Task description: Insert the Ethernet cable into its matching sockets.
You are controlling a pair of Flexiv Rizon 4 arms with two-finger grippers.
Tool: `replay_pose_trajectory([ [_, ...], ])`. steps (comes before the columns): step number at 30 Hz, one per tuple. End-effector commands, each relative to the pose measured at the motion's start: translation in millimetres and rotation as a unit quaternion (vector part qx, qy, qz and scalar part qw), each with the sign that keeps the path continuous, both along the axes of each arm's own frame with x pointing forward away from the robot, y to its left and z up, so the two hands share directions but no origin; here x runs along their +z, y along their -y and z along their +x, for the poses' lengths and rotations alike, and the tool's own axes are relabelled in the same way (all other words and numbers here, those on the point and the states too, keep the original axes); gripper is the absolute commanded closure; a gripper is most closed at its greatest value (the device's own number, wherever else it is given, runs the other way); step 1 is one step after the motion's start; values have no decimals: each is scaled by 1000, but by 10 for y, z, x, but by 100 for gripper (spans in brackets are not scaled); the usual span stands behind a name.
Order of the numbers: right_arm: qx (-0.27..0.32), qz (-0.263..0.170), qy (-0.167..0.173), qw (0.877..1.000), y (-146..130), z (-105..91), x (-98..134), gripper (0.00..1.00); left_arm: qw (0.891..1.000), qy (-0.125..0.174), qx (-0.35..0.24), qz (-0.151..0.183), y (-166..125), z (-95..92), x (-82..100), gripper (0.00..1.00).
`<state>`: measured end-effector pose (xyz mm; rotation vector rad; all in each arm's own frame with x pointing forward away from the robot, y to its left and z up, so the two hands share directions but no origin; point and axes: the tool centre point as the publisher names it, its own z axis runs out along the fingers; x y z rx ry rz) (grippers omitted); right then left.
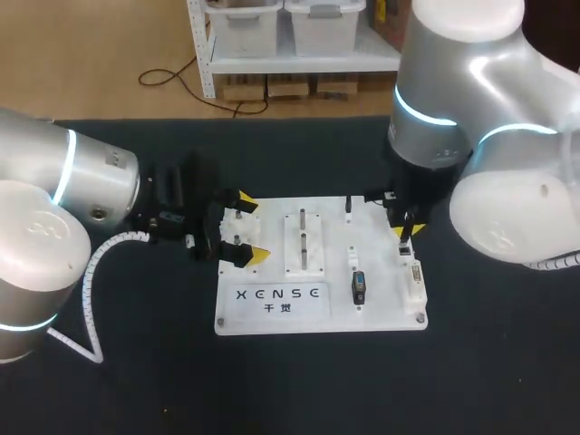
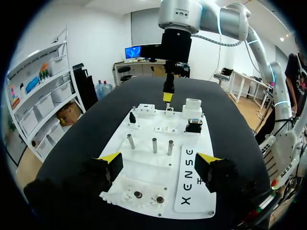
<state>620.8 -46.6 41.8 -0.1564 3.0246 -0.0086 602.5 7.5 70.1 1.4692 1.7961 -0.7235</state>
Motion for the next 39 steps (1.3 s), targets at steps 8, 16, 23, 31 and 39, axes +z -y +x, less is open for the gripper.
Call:
replay_pose_trajectory([
  [8, 1, -5, -1, 1000, 17, -1, -66, 100, 1000, 3, 1, -4, -8, -9, -20, 0],
  [16, 1, -10, 1, 1000, 24, 15, -105, 100, 1000, 3, 1, -4, -8, -9, -20, 0],
  [23, 3, -15, -1, 1000, 37, 14, -117, 100, 1000, 3, 1, -4, -8, -9, -20, 0],
  [31, 10, -15, -2, 1000, 26, -4, -100, 100, 1000, 3, 1, -4, -8, -9, -20, 0],
  [39, 12, -18, -1, 1000, 45, -19, -88, 100, 1000, 3, 1, -4, -8, -9, -20, 0],
])
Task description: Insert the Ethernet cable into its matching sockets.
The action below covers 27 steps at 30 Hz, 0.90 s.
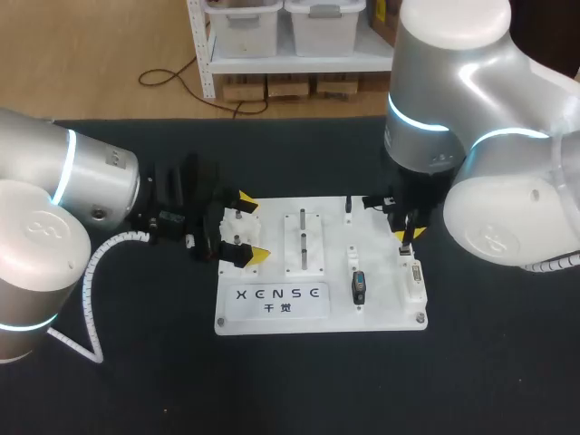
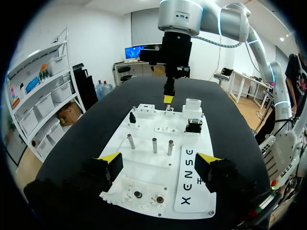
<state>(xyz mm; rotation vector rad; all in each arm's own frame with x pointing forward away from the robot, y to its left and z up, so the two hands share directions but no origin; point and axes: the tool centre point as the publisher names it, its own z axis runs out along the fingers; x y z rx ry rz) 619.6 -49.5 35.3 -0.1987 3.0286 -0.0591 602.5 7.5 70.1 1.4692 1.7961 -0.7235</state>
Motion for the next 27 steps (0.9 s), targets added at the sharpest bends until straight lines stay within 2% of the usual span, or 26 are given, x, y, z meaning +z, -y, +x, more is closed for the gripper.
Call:
replay_pose_trajectory([
  [1, -1, -1, 1, 1000, 22, -10, -22, 100, 1000, 3, 1, -4, -8, -9, -20, 0],
  [27, 0, -3, 2, 1000, 33, -34, -61, 100, 1000, 3, 1, -4, -8, -9, -20, 0],
])
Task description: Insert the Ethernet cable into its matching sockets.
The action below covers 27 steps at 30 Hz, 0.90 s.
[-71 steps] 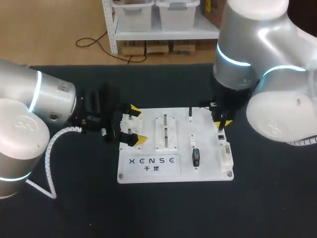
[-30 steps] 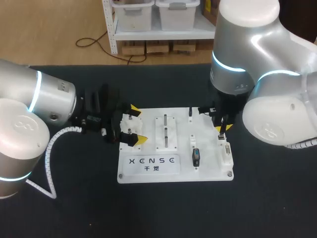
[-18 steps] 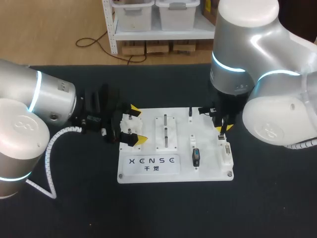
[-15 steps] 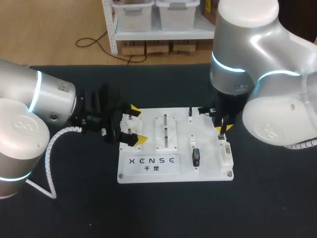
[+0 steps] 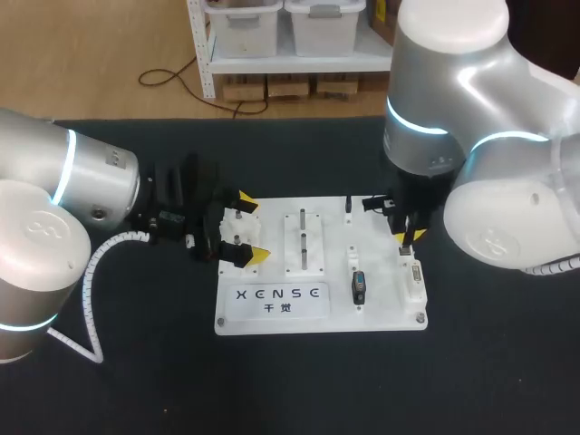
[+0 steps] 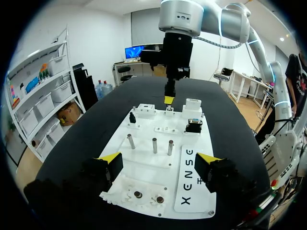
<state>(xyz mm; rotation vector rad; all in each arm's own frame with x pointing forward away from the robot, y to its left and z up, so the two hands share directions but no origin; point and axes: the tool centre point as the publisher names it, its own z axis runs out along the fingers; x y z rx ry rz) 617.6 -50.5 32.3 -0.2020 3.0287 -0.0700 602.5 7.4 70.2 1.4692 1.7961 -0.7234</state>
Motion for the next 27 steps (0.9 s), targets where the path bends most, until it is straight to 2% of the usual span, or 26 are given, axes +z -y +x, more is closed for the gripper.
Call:
replay_pose_trajectory([
  [1, -1, 1, 1, 1000, 24, -19, -37, 100, 1000, 3, 1, -4, -8, -9, -20, 0],
  [19, -4, 2, -11, 1000, 38, -65, -157, 100, 1000, 3, 1, -4, -8, -9, -20, 0],
  [27, -4, 3, -5, 1000, 24, -54, -205, 100, 1000, 3, 1, -4, -8, -9, -20, 0],
])
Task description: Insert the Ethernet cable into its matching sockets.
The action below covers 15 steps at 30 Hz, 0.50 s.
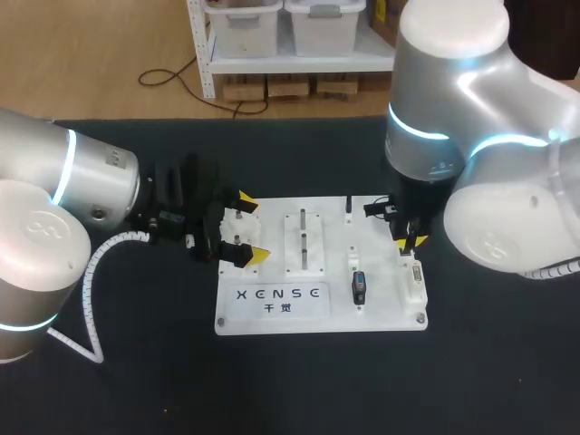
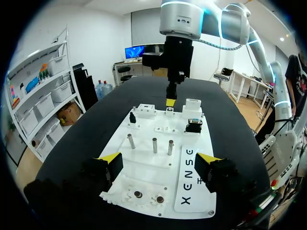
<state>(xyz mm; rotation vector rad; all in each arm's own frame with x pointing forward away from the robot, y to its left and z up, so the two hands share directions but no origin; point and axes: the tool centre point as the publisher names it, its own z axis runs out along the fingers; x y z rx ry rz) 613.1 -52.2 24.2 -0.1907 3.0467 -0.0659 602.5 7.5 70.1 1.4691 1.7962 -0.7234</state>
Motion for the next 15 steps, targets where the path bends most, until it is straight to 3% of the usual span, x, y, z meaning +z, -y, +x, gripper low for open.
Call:
replay_pose_trajectory([
  [1, -1, 0, 5, 1000, 5, -6, -123, 100, 1000, 3, 1, -4, -8, -8, -20, 0],
  [15, 12, -29, 40, 999, -1, -1, -145, 100, 1000, 3, 1, -4, -8, -8, -20, 0],
])
